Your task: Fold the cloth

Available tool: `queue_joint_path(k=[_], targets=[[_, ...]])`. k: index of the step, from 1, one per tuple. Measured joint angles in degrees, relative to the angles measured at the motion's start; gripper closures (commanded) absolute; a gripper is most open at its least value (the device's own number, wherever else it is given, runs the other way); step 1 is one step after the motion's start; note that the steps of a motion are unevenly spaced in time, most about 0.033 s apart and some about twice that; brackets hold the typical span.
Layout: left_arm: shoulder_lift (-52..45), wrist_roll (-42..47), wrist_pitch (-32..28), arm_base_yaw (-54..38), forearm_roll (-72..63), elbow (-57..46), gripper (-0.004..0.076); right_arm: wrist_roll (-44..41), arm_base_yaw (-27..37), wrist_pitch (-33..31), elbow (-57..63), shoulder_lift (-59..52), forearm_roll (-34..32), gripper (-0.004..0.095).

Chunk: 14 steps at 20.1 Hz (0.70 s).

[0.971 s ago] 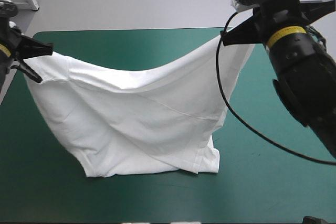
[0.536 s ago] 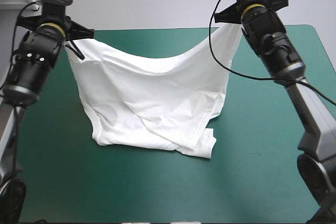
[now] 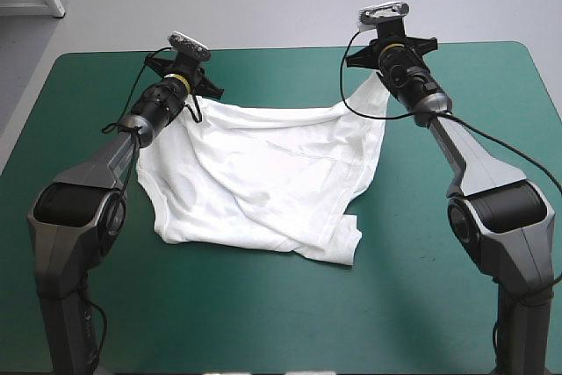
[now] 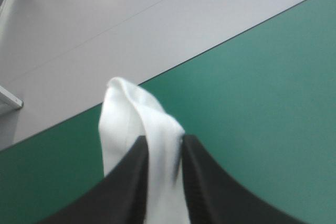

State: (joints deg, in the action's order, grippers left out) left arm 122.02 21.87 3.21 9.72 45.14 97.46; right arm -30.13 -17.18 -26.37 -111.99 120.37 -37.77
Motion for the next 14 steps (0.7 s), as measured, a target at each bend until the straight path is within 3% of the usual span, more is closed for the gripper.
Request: queue_joint_path(k=[1,2,3,5,6,9,14], targets=[[0.60,1.67,-0.23,-0.21,0.00,0.33,0.0232,-0.13,0.30,0.41,0.00,0.43,0.41,0.0063],[1.27,5.84,0.44,-0.65,0.00,1.28,0.0201,-0.25,0.78,0.49,0.00,0.97,0.88,0.0050],[1.26,7.17,1.97,-0.72,0.00,1.88,0.0192,-0.19,0.85,0.23,0.05,0.97,1.07,0.0066],[0.38,9.22,10.46,-0.37,-0.12,4.72,0.0209,0.25,0.74,-1.58,0.05,0.40,1.27,0.0110],[-1.44,7.77,18.77,0.46,-0.66,6.99,0.0229,0.85,0.49,-4.51,0.11,-1.02,1.67,0.0141],[-9.12,-7.44,37.01,2.22,-12.70,13.08,0.0279,6.14,-0.84,-15.15,0.17,-8.96,5.27,0.0187],[-18.12,-23.90,53.98,-1.96,-39.68,16.20,0.0283,18.84,-4.20,-31.27,0.00,-21.94,19.15,0.0226]])
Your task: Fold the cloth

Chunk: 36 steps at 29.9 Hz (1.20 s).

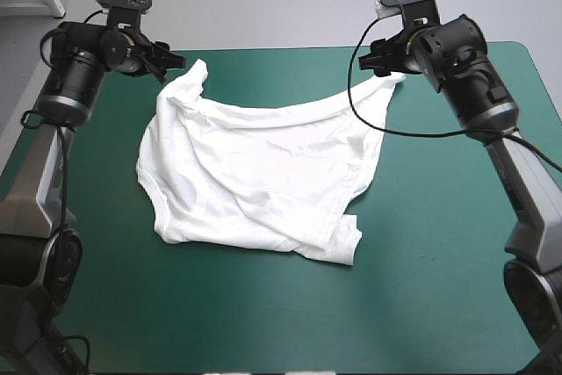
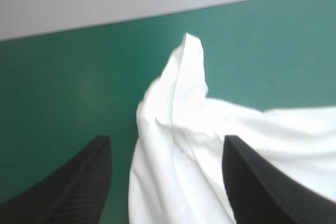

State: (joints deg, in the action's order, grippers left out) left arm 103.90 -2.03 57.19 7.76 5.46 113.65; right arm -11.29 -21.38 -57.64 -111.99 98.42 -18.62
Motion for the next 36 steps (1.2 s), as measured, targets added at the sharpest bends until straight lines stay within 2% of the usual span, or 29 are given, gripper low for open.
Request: queue_joint_path(k=[4,6,11,17,23,27,36], targets=[[-1.47,-2.26,10.58,-3.72,-3.55,-0.12,0.0283,4.41,-1.62,-7.89,0.00,-4.38,6.03,0.0242],[-1.62,-2.71,13.22,-5.34,-3.83,-0.19,0.0283,5.86,-1.97,-11.99,0.00,-5.60,8.93,0.0254],[-1.62,-4.18,14.07,-9.80,-6.94,-0.21,0.0283,10.00,-2.03,-13.92,1.50,-7.21,19.10,0.0261],[0.50,-4.84,13.21,-13.67,-10.14,-0.25,0.0283,14.69,-2.60,-13.87,10.13,-8.54,29.93,0.0261],[9.20,-6.19,11.96,-13.30,-12.08,-0.25,0.0283,16.88,-8.66,-13.01,20.03,-8.59,30.86,0.0261],[14.71,-6.23,8.78,-12.45,-12.76,-0.25,0.0283,17.09,-15.35,-8.41,24.92,-8.50,30.74,0.0262],[23.37,-6.23,6.35,-10.31,-12.86,-0.25,0.0284,15.78,-28.57,-5.03,27.23,-3.72,26.93,0.0288]])
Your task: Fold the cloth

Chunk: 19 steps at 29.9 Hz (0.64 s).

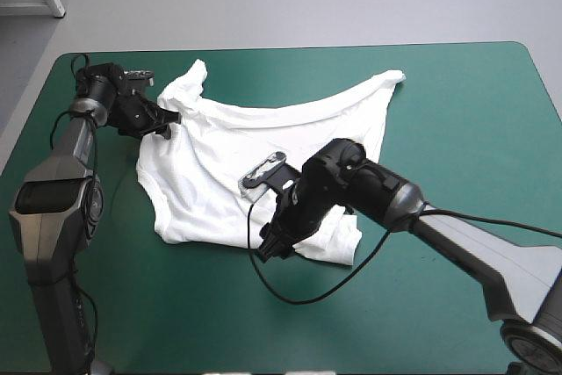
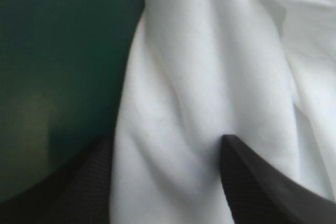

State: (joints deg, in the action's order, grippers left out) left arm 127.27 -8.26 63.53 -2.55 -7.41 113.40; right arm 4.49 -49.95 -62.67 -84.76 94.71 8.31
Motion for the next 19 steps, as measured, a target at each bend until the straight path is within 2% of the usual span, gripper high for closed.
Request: queue_joint_path(k=[2,4,6,9,19], targets=[[0.37,-0.26,-0.50,0.66,0.61,0.17,0.0297,-0.18,-2.09,0.44,0.06,1.35,-1.08,0.0288],[0.63,-0.26,-0.65,1.10,1.39,0.28,0.0346,-0.28,-3.57,0.82,0.06,2.68,-1.88,0.0288],[0.82,0.08,-0.65,1.25,2.06,0.53,0.0461,-0.22,-4.66,1.58,0.06,3.68,-2.67,0.0288],[0.96,0.19,-0.59,1.25,2.39,0.65,0.0718,1.03,-6.12,4.17,0.06,4.75,-3.88,0.0288],[1.01,0.45,-0.05,1.36,1.86,0.75,0.0734,5.35,-9.84,16.11,0.06,7.83,-6.83,0.0288]])
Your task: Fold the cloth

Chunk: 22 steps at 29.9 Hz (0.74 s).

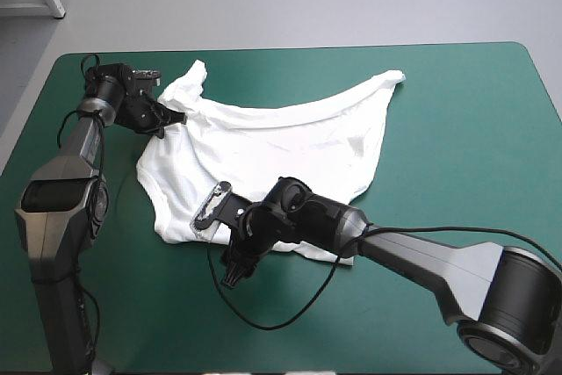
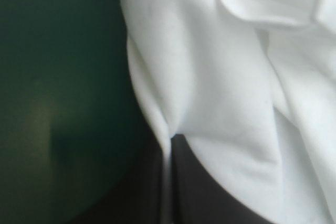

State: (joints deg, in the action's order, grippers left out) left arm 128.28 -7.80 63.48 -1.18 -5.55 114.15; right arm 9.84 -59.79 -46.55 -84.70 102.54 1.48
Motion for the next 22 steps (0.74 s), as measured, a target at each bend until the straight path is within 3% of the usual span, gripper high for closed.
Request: queue_joint_path(k=[6,9,16,22], targets=[[0.02,0.00,0.22,0.00,0.00,0.06,0.0734,-0.05,-0.01,4.57,0.00,5.60,-3.83,0.0294],[0.02,0.00,0.22,0.00,0.00,0.06,0.0734,-0.14,-0.01,5.60,-0.12,8.63,-4.17,0.0385],[-0.06,0.00,0.26,0.00,0.00,0.06,0.0734,-1.40,-0.11,7.62,-0.92,10.03,-3.36,0.0929],[-2.96,0.00,3.46,0.00,0.32,-0.80,0.0734,-3.83,0.41,7.98,-0.99,9.74,-4.57,0.0923]])
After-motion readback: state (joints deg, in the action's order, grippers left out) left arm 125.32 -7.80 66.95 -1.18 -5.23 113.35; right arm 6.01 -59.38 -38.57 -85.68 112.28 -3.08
